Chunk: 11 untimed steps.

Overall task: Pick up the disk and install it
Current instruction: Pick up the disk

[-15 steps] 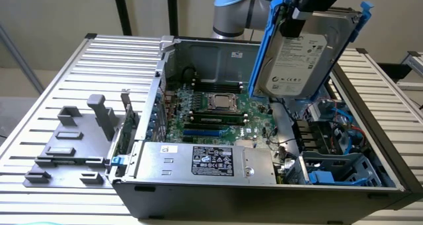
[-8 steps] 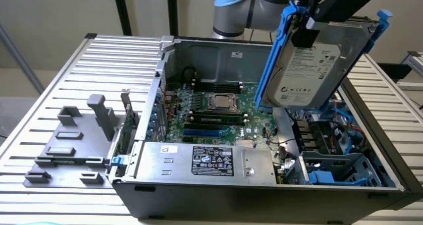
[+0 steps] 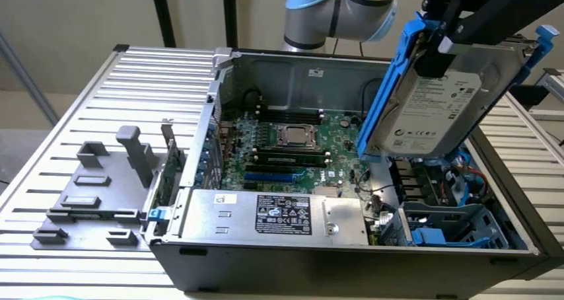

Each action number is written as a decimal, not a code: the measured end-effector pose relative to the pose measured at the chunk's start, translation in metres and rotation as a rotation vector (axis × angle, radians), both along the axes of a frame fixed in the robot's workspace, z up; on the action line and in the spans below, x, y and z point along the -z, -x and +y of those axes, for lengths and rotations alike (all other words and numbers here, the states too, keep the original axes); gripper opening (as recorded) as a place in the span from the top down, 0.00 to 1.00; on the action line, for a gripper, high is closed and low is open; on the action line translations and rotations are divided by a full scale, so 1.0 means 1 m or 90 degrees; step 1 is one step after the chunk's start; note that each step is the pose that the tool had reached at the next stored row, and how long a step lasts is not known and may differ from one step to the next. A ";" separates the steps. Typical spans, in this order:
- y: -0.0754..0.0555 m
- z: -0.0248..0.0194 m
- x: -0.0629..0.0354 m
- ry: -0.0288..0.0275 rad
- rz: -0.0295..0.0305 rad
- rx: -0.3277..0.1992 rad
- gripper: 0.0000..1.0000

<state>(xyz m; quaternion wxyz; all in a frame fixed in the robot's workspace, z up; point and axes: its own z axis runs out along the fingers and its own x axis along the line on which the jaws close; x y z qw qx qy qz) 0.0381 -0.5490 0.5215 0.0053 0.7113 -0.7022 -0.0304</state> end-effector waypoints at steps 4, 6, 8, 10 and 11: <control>-0.009 -0.0089 0.0001 -0.0012 0.0021 0.000 0.67; -0.014 -0.0132 0.0003 -0.0019 0.0030 0.000 0.67; -0.020 -0.0173 0.0004 -0.0025 0.0039 0.000 0.67; -0.025 -0.0214 0.0007 -0.0032 0.0048 0.000 0.67; -0.027 -0.0234 0.0007 -0.0033 0.0052 0.000 0.67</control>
